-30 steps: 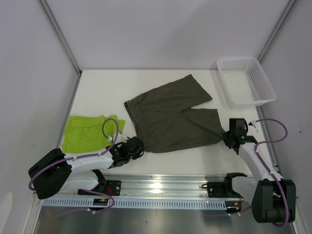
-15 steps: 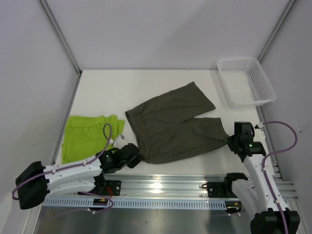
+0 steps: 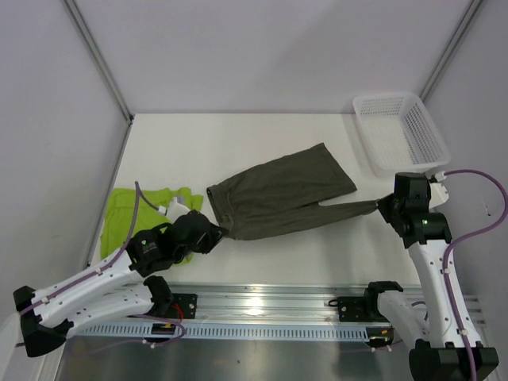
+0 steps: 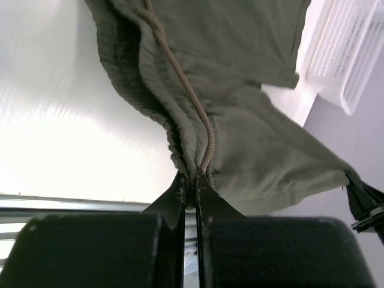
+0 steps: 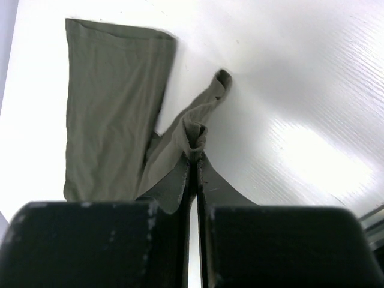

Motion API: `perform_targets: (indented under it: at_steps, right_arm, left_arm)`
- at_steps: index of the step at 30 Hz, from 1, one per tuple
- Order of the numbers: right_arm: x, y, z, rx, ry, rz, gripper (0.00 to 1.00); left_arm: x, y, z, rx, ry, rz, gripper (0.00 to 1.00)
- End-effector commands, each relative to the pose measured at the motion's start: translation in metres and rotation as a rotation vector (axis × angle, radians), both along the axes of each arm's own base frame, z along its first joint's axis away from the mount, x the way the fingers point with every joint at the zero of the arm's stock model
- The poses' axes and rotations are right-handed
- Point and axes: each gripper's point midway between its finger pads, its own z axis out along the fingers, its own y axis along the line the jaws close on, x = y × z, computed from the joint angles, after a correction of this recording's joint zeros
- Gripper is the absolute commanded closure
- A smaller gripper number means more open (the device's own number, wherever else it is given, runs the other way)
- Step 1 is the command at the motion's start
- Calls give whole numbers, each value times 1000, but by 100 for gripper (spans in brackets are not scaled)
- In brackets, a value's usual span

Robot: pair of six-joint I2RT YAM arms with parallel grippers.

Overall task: Fold and stack the shorts
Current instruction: Fold the shorts

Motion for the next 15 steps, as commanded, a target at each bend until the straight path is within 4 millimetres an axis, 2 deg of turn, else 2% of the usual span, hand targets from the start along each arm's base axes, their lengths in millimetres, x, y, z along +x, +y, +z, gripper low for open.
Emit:
perform_targets:
  at_steps: [1,9,10,11,13,15]
  right_arm:
    - [21,1,21,-22,-53,21,100]
    - [60,12,24,-25,-54,63,100]
    - [67,13,29,-25,-73,64,100]
    - [73,17,24,-23,-55,76,100]
    - [84,21,31,-21,-70,86,100]
    - [96,28,27,-31,-56,103,100]
  left_arm:
    - [15,25,15,108,-25,66,100]
    - [41,37,17,107,-30,134,100]
    - [45,41,17,110,-30,152,100]
    - [48,40,17,99,-34,153,100]
    - [52,43,16,99,-31,167,100]
    - [56,43,18,95,-33,168,100]
